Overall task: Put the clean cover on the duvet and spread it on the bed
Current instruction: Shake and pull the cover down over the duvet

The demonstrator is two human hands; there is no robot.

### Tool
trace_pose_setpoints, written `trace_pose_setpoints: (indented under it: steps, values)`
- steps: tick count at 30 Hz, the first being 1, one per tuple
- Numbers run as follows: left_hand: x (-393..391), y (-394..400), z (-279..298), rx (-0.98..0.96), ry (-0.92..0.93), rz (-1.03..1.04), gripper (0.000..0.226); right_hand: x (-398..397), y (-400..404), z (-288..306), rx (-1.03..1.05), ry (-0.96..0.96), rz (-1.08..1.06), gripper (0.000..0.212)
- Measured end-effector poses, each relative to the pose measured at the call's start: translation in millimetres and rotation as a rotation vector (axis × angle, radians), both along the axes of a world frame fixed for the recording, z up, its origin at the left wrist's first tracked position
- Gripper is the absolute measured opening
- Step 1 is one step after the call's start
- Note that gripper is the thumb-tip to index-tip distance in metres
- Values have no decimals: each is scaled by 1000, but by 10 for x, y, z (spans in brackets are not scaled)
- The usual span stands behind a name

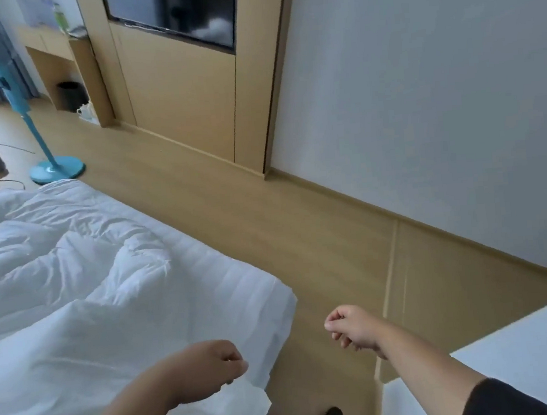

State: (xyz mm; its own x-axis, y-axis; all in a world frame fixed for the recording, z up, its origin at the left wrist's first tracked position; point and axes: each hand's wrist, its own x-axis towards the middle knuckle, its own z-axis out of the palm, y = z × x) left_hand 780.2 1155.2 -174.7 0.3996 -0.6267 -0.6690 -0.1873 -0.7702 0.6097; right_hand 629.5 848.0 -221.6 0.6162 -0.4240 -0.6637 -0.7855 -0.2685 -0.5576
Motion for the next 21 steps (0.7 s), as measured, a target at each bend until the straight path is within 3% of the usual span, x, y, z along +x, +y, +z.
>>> trace_pose_setpoints:
  steps: [8,14,21]
  values:
    - [327,-1407,-142,50,-54,0,21,-159,-1201,-280,109,8,13,9]
    - [650,-2440,-227,121,-50,130,20,143,-2679,-402,1,-53,-25,14]
    - [1220,-3156,-124,65,-85,355,17,768,-3642,-155,-39,-152,71,13]
